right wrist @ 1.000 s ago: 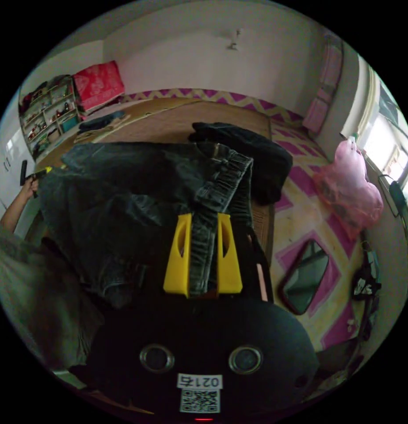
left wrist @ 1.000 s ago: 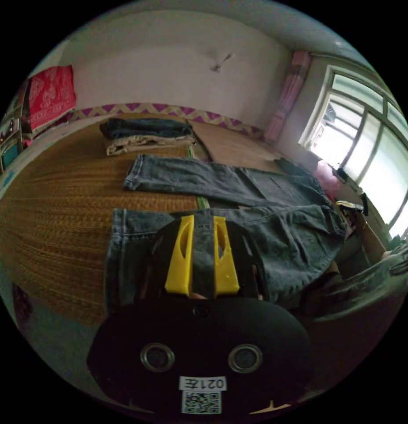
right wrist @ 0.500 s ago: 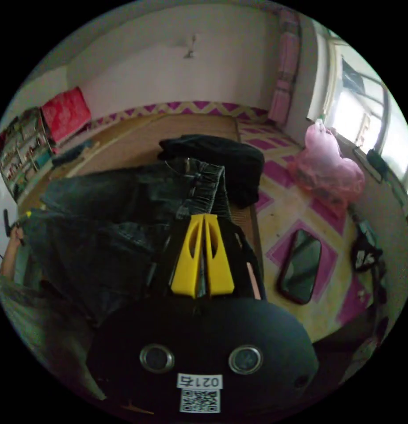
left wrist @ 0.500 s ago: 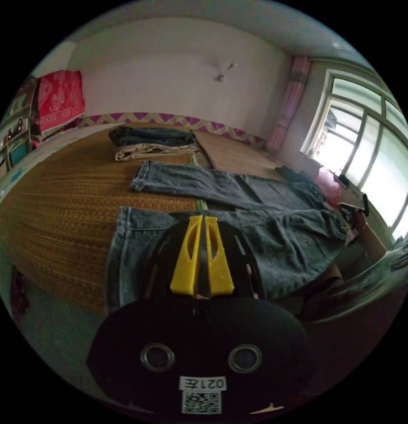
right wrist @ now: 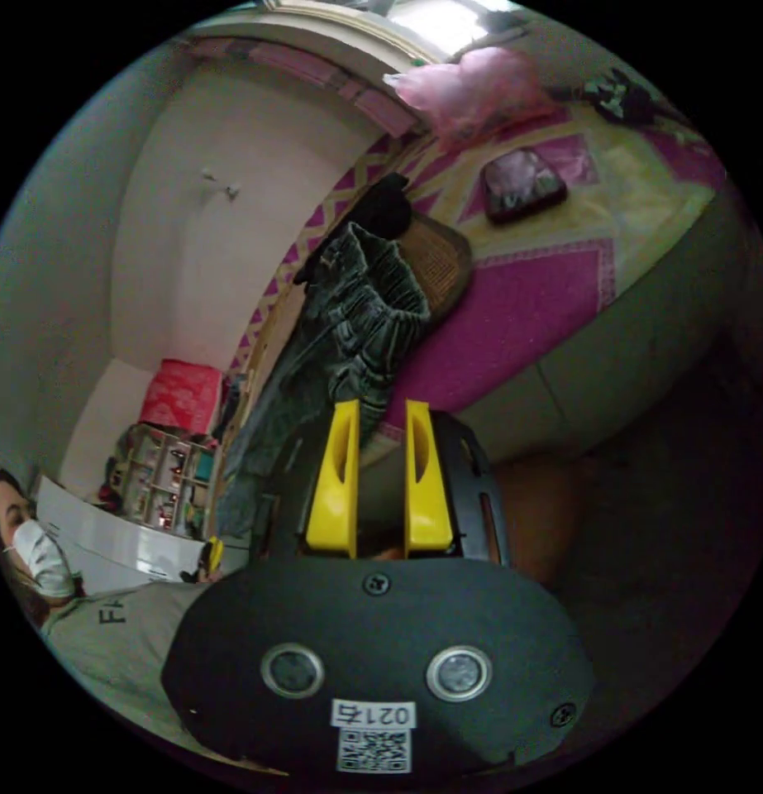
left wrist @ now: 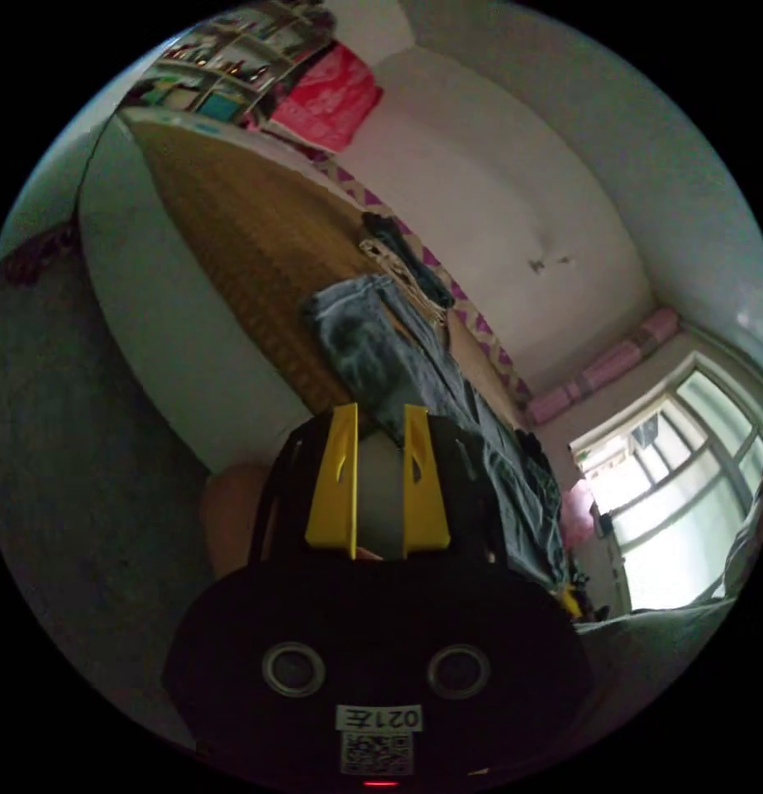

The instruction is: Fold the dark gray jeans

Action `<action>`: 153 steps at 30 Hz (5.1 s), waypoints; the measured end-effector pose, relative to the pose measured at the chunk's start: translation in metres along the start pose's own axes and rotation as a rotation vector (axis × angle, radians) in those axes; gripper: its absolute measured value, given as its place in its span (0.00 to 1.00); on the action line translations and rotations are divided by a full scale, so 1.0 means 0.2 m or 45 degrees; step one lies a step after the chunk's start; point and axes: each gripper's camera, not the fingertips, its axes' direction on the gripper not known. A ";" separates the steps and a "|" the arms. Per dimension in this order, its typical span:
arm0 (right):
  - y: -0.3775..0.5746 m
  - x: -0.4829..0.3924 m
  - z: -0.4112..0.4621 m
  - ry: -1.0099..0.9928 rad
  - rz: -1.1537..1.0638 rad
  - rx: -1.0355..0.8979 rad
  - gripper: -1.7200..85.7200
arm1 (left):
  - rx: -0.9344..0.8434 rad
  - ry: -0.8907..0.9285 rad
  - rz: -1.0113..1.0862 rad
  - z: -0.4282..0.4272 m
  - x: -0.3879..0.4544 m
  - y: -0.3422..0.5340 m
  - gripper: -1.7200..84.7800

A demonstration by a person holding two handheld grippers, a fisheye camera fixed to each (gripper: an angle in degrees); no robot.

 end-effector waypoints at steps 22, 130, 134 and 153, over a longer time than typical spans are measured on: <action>-0.07 0.23 0.12 -0.141 0.097 0.048 0.11 | -0.003 0.254 -0.256 0.00 -0.03 -0.34 0.13; -0.03 -1.12 1.55 0.288 -0.882 0.073 0.06 | -0.495 0.190 0.891 3.41 2.43 1.10 0.01; 0.01 -0.89 1.38 0.281 -0.811 0.061 0.07 | -0.805 -0.030 1.007 3.84 2.29 1.58 0.01; -0.78 0.14 1.05 0.033 0.073 0.214 0.18 | -0.760 0.331 1.235 3.70 1.98 1.84 0.10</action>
